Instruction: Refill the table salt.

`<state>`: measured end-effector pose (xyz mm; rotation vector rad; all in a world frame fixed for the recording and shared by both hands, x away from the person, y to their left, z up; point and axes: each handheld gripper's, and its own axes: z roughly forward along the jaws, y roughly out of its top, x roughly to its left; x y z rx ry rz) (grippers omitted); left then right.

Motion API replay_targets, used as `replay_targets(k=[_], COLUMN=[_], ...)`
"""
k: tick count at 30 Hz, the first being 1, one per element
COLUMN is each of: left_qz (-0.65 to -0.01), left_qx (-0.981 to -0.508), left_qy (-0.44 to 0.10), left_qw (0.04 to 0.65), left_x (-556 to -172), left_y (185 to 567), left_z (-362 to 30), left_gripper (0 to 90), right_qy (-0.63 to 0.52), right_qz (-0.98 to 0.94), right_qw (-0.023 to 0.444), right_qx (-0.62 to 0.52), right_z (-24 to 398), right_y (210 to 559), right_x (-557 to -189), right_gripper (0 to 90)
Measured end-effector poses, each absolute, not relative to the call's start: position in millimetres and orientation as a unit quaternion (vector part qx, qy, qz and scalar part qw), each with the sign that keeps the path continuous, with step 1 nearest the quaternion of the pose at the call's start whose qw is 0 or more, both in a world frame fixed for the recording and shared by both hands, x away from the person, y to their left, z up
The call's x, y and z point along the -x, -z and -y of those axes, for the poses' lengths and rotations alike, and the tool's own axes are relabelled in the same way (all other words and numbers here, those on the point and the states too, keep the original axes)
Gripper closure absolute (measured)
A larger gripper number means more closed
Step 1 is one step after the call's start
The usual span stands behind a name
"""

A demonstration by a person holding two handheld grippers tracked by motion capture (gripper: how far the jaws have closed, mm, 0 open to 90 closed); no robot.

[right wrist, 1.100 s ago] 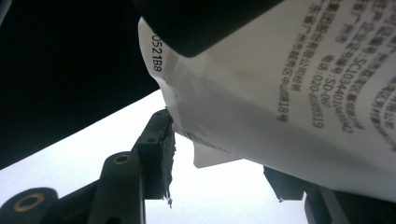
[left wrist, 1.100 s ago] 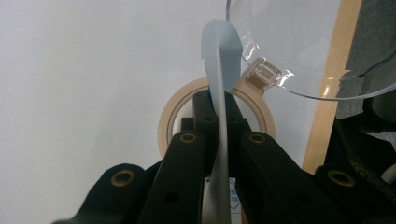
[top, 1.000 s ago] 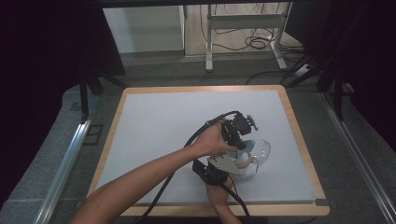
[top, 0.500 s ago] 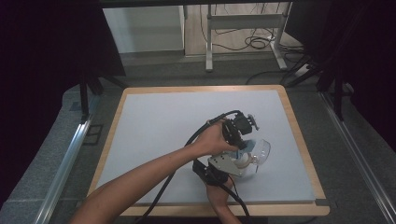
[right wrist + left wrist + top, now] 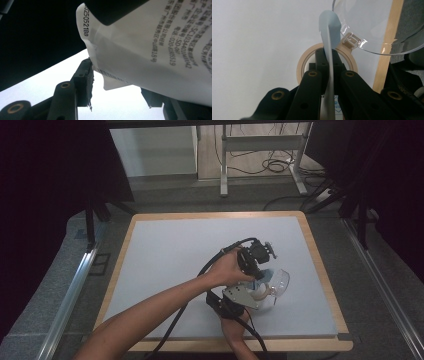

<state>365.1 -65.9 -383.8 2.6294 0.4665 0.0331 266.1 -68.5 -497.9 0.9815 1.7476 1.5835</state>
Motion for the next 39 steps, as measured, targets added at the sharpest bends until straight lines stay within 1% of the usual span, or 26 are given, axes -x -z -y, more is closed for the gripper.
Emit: replay_targets(k=[39], left_qz=[-0.168], left_qx=[-0.958], left_qy=[-0.014], left_qw=[0.231], left_x=[-365.4], left_y=[384.7], left_z=[66.3], left_gripper=[90.0], right_qy=[-0.594], right_qz=[-0.655], right_qw=[0.29], right_qx=[-0.366], right_z=[68.4], right_y=[498.3], right_x=[-267.7], right_gripper=[49.6])
